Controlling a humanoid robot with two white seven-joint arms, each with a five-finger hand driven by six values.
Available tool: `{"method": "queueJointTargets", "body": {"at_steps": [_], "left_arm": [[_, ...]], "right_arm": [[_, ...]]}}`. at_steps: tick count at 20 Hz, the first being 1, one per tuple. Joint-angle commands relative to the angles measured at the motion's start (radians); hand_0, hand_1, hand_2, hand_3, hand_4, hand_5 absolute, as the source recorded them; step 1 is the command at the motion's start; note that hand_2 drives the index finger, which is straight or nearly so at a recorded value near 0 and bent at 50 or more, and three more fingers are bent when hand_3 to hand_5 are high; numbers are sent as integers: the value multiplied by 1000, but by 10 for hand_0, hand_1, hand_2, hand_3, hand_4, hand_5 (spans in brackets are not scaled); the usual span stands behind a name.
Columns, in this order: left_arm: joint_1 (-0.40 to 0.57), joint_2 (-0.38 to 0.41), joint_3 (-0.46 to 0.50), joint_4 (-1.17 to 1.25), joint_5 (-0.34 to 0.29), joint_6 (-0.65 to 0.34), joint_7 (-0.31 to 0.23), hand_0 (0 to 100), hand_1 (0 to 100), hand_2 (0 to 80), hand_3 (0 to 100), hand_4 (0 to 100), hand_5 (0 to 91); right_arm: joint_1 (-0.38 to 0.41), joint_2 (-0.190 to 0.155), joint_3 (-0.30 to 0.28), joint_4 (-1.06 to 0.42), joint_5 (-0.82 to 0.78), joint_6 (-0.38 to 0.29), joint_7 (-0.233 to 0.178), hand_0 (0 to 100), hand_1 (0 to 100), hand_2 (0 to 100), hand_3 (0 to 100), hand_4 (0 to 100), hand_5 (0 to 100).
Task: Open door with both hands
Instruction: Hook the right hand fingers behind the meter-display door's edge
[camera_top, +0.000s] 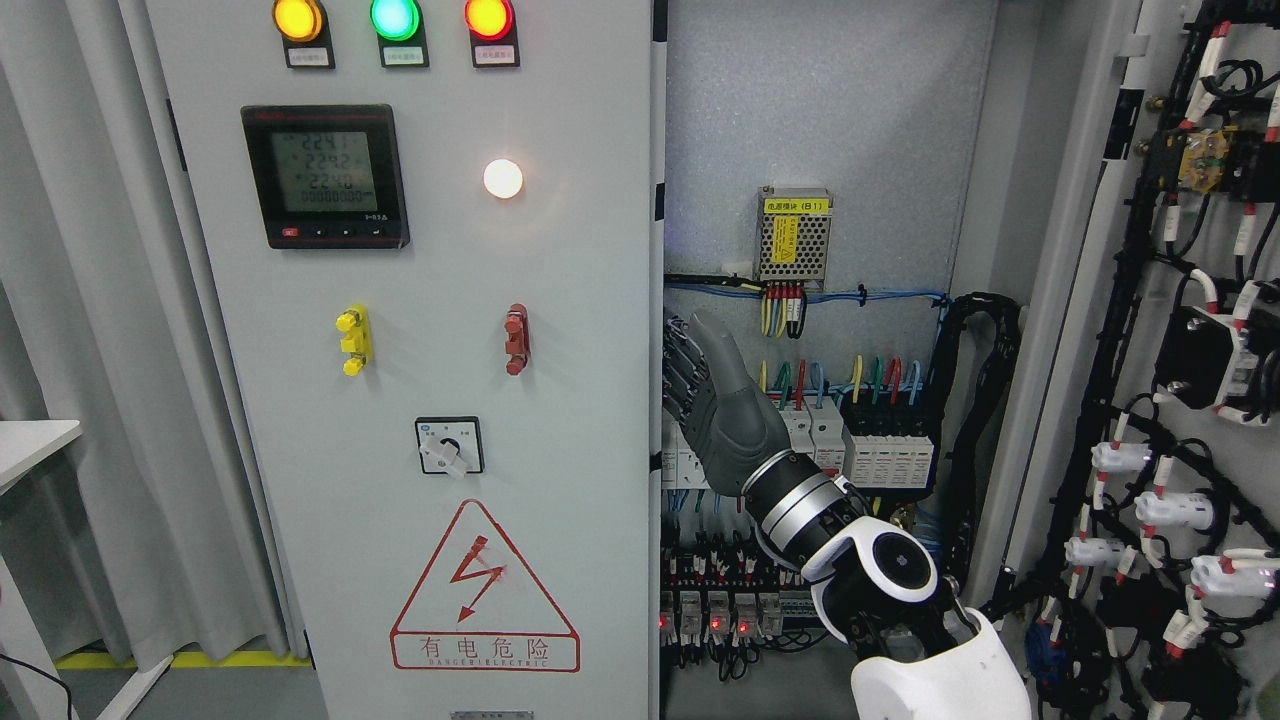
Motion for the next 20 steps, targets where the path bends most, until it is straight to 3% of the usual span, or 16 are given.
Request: {"method": "queueJointTargets", "body": {"at_steps": [1,3,6,16,20], "left_arm": [[0,11,1,-12,0,-1,0,288,0,27,28,34,0],[0,11,1,-12,0,-1,0,288,0,27,28,35,0],[0,9,0,-12,0,-1,0,288,0,27,28,35,0],[0,9,0,-12,0,0,0,288,0,27,28,35,0],[0,9,0,-12,0,0,0,288,0,26,28,35,0]], "right_arm": [[4,0,-28,-3,-86,6,6,218,0,0,0,0,0],[4,0,-29,-2,-86,6,8,218,0,0,0,0,0],[2,-9,-28,3,-86,8,46,218,0,0,0,0,0],[-2,-12,-33,9,-95,32,77,218,0,0,0,0,0],[1,-35,-36,9,-117,34,80,218,0,0,0,0,0]]}}
